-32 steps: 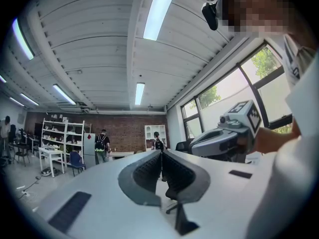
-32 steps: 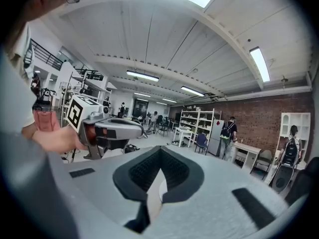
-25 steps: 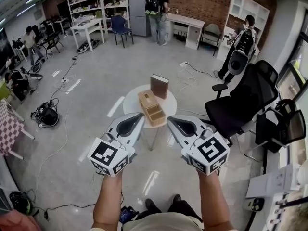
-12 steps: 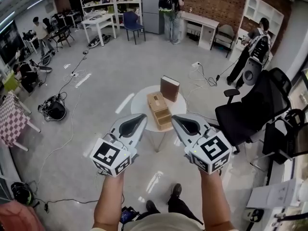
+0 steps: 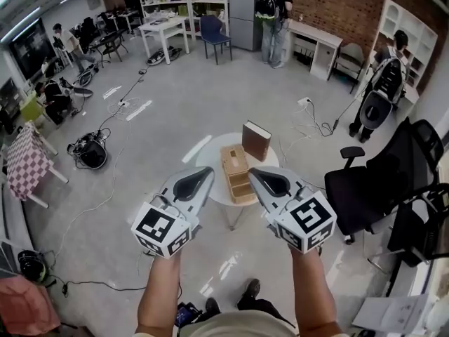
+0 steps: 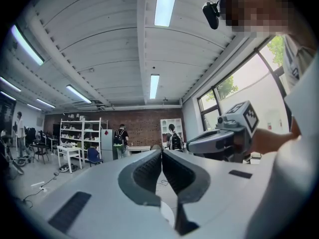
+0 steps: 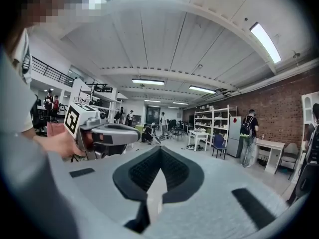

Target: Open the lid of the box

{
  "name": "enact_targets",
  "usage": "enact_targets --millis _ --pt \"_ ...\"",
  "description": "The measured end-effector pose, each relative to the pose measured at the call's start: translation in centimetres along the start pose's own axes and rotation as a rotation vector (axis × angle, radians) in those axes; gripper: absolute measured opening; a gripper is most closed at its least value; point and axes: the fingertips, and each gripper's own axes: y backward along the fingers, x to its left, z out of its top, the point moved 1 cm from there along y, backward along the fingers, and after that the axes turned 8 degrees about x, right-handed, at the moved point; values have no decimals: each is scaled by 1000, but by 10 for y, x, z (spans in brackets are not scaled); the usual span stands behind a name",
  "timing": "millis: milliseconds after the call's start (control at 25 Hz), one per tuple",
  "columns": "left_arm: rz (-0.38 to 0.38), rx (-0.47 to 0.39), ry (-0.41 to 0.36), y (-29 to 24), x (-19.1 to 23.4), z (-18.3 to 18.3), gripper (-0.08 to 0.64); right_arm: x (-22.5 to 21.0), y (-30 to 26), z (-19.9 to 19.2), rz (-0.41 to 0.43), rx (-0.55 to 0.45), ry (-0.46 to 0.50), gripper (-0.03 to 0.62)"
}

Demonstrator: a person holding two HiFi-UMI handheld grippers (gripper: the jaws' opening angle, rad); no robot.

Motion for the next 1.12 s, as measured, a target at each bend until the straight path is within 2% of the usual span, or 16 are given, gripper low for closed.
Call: enact_targets --millis 480,880,1120 --pt "81 30 -2 -82 -10 3 12 -86 4 -19 69 -19 2 -8" --pt "38 44 0 -138 -11 -6 12 -131 4 -43 46 -2 -42 -8" --pt "-26 42 21 -172 10 -14 12 -159 -12 -54 -22 38 -64 -8"
